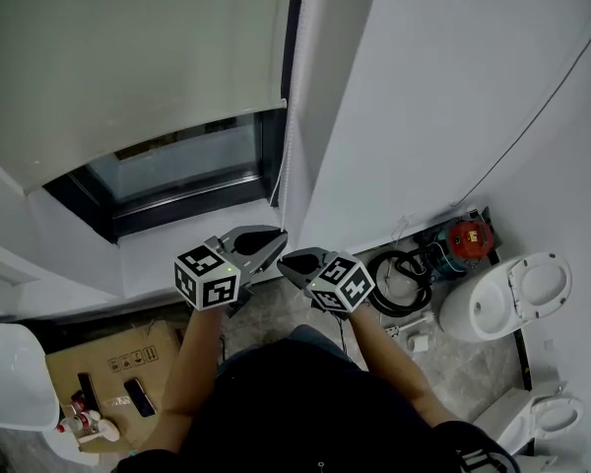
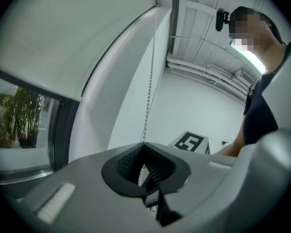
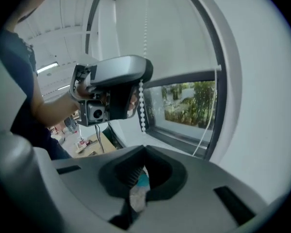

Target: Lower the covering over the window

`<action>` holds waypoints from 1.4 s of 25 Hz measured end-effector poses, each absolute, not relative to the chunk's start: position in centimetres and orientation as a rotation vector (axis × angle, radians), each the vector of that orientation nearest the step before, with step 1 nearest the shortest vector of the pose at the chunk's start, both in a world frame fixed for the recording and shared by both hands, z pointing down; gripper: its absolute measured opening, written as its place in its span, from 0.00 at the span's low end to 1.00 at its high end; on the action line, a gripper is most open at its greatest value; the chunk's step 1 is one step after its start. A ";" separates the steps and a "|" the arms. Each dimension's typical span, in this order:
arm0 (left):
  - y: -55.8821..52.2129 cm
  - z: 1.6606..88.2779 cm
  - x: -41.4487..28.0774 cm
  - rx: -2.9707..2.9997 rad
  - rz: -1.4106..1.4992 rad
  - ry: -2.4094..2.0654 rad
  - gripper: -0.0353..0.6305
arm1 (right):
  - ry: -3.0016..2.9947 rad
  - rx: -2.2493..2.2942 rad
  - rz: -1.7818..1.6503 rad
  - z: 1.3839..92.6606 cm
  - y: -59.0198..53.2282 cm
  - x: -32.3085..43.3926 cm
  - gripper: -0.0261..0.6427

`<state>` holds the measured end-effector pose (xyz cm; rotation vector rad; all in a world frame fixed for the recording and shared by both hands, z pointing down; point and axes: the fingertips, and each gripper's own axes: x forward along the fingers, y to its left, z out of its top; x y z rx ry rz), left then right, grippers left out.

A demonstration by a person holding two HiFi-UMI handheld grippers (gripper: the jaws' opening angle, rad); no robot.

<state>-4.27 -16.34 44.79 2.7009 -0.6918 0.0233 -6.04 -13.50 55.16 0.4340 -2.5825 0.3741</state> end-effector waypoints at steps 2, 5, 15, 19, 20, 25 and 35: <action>-16.1 47.1 -4.1 2.651 0.052 -0.681 0.07 | -2.549 0.419 0.440 57.3 -12.9 -5.8 0.06; -15.8 49.5 -3.7 2.596 0.087 -0.666 0.07 | -2.514 0.409 0.511 59.4 -12.1 -5.3 0.06; -16.1 51.3 -3.2 2.551 0.070 -0.659 0.07 | -2.475 0.408 0.493 60.6 -11.7 -3.9 0.10; -16.6 51.3 -3.5 2.547 0.051 -0.700 0.07 | -2.557 0.584 0.469 56.6 -13.8 -1.7 0.18; -16.8 51.4 -3.6 2.549 0.049 -0.722 0.07 | -2.587 0.652 0.441 54.9 -14.5 -0.9 0.18; -18.0 51.5 -4.3 2.538 0.029 -0.830 0.07 | -2.742 0.962 0.222 44.8 -17.5 1.9 0.06; -19.9 51.1 -4.7 2.483 0.122 -1.109 0.07 | -2.786 1.256 -0.007 37.1 -18.7 5.9 0.06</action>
